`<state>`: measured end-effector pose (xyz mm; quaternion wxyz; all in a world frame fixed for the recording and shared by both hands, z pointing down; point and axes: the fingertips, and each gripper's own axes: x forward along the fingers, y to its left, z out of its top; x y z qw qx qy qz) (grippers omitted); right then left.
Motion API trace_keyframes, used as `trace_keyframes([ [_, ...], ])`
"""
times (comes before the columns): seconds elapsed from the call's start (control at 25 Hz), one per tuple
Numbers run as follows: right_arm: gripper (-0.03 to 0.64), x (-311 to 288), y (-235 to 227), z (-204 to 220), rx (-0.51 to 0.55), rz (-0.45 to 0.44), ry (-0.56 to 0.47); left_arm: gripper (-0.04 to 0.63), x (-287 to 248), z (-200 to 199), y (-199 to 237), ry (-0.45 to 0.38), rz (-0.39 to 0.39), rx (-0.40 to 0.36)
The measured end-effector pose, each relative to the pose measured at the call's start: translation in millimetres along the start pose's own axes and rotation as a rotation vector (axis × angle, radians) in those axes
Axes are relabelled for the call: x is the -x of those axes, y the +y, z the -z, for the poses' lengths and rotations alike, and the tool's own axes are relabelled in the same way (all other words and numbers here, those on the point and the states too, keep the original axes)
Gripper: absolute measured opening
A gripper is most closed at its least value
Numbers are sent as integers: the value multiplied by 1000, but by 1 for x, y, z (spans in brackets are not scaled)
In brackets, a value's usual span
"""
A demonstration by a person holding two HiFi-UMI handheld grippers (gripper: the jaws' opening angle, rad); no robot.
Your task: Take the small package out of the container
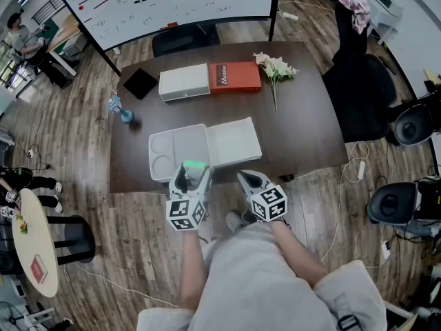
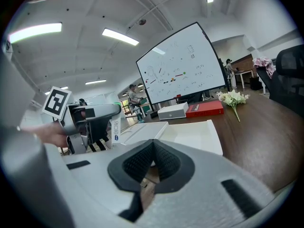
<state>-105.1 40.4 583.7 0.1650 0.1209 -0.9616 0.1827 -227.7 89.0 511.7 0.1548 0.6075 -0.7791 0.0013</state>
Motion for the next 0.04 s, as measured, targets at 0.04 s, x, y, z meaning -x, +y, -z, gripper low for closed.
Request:
trace_keyframes([
  [0.04,0,0,0,0,0,0,0,333,0,0,0,0,0,0],
])
